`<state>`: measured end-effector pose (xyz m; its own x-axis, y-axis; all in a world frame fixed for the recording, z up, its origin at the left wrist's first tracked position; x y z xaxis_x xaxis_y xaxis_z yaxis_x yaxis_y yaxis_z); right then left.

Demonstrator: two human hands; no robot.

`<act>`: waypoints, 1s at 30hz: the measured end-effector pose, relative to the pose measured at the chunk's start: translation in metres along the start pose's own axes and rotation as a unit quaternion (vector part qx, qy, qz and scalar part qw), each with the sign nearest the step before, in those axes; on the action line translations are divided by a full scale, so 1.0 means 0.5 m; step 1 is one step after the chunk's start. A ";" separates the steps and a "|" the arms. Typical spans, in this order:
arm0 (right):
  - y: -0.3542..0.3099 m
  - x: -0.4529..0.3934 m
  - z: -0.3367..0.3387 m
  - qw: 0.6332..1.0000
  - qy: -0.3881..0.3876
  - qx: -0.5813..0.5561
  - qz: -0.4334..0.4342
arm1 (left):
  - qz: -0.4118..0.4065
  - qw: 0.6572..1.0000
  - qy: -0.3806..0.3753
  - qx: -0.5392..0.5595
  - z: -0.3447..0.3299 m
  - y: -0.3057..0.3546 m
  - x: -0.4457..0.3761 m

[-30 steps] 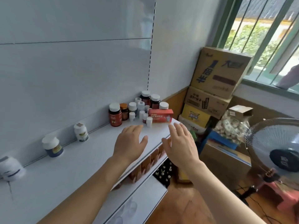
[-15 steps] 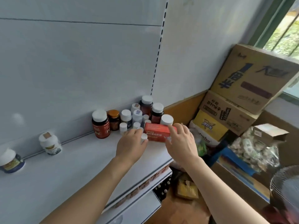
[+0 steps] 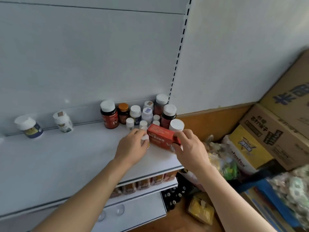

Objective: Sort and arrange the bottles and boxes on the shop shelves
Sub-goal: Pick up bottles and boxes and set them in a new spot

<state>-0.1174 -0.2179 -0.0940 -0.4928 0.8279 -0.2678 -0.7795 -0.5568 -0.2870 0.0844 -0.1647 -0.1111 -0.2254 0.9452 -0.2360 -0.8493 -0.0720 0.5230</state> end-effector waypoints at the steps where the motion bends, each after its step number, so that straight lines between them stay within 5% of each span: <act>1: 0.003 -0.001 0.011 1.000 0.015 -0.016 0.020 | 0.016 1.000 0.011 0.017 0.013 -0.003 0.004; 18: -0.234 -0.039 0.050 0.964 0.048 -0.211 0.156 | 0.137 0.971 0.145 0.136 0.273 -0.128 0.188; 30: -0.679 0.063 -0.042 0.935 0.014 -0.226 0.274 | 0.187 0.951 0.212 0.123 0.514 -0.360 0.507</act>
<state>0.1401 -0.0043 -0.0242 -0.7555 0.4112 -0.5101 -0.1671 -0.8737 -0.4568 0.3027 0.1696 -0.0547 -0.7067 0.6508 -0.2776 -0.5459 -0.2519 0.7991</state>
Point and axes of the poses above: each hand's wrist, its own x-axis away from the middle knuckle, its own z-axis out of the back of the hand, y = z × x, the point moved 5 cm from there along -x, towards the middle knuckle, and after that the axes turned 1 degree about y, right-handed, at the moved point
